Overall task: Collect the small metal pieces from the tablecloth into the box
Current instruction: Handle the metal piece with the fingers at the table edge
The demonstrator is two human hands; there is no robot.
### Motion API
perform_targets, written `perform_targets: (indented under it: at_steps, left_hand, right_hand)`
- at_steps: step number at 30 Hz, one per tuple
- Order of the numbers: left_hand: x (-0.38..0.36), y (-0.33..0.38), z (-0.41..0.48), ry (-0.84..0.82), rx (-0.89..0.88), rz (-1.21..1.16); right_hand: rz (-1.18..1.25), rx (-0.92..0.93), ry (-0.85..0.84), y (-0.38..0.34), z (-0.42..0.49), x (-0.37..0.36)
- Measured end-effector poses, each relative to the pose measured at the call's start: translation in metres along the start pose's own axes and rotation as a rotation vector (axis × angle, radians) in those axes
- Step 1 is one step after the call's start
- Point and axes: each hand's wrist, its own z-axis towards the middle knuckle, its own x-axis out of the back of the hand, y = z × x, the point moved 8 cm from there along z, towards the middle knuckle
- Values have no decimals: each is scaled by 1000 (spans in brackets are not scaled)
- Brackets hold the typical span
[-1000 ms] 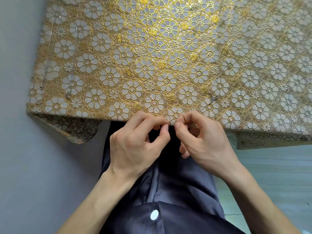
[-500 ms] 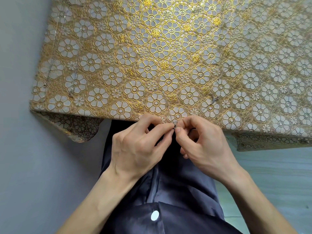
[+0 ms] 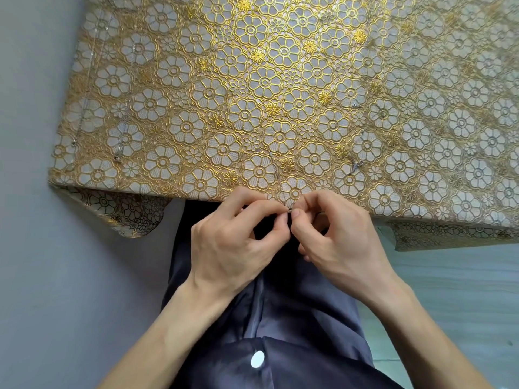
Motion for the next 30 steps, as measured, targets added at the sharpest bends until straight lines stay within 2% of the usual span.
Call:
perform_targets:
  at_steps: [6,10,13,18,25,30]
  left_hand:
    - [0,-2,9,-29,116,-79]
    - [-6,-9,13,-150,269,-286]
    - [-8,-14,14,-199,343,-343]
    - [-8,-15,14,-144,436,-464]
    - [-26,-23,6,-124,754,-798]
    - [-32,-21,7,-104,795,-847]
  right_hand:
    - [215,-167,-68,1,1,-1]
    - [290,-199,-86,-2,3,0]
    - [335,-210,-106,-2,4,0]
    - [471,-295,-149,-6,6,-3]
    - [653,-364,-98,-13,10,-5]
    - [659,-374,-58,-13,15,-4]
